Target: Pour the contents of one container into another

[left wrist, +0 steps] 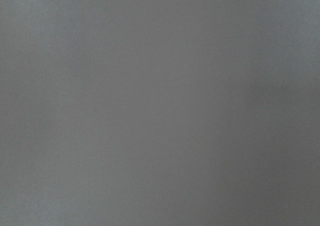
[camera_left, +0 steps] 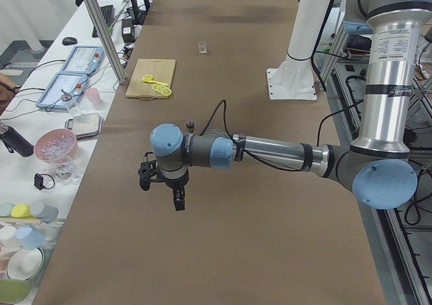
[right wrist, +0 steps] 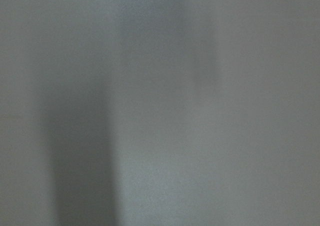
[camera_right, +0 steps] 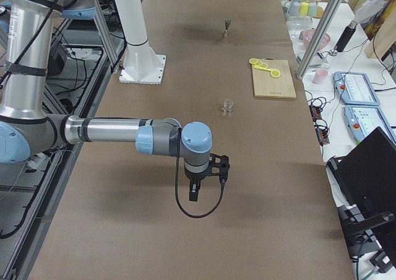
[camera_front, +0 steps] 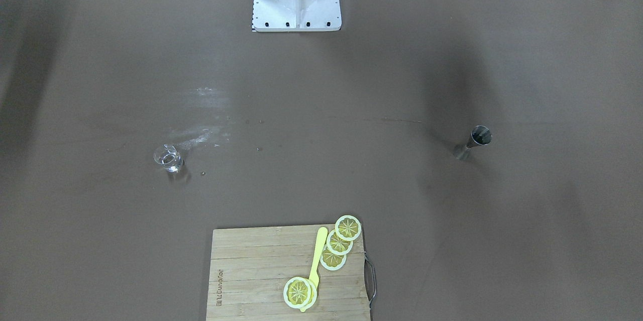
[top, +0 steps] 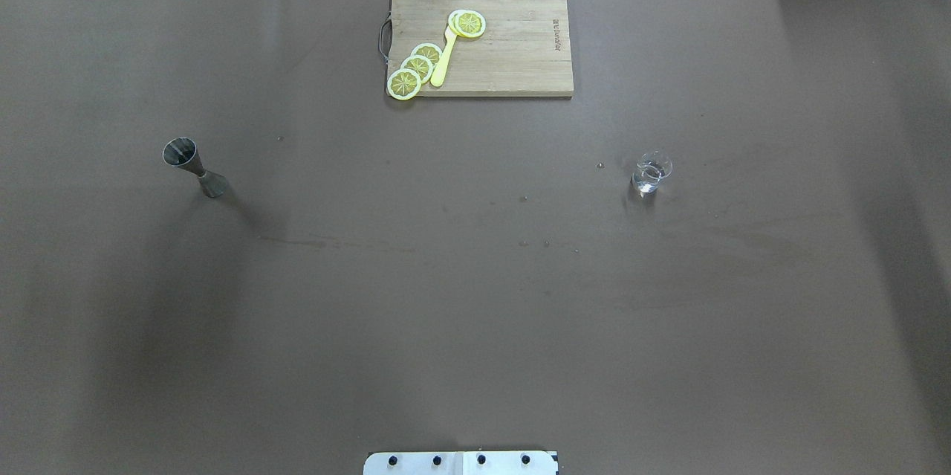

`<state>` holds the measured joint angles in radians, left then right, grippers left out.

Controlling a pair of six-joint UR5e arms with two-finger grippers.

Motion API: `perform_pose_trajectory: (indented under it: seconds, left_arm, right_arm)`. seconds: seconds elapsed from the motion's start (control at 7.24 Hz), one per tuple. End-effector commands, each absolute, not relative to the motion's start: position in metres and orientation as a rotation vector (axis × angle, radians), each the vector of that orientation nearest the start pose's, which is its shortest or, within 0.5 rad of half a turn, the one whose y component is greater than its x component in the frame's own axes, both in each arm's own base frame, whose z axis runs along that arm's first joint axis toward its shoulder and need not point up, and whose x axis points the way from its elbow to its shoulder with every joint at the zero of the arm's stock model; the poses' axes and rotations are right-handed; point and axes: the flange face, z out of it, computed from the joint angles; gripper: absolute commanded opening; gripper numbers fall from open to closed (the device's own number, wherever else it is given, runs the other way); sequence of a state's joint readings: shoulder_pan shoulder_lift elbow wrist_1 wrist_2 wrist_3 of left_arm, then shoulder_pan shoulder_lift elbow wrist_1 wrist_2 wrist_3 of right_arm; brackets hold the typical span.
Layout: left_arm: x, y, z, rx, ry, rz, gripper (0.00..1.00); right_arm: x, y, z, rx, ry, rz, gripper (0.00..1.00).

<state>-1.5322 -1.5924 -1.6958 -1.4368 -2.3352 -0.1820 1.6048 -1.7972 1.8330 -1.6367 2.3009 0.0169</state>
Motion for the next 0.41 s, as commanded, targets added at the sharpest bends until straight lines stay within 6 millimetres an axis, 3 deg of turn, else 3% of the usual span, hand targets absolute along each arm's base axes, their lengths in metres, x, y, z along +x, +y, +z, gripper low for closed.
perform_pose_trajectory:
  seconds: [0.0,0.28]
  left_arm:
    - [-0.0471,-0.4824,0.5953,-0.107,0.755,-0.011,0.99]
    - [-0.0468,-0.4764,0.6013,-0.113,0.762,-0.010,0.99]
  right_arm:
    - [0.0825,-0.3907,0.6400,-0.021,-0.731,0.065,1.00]
    - [0.0831,-0.3899,0.6399,-0.020,-0.731,0.067,1.00]
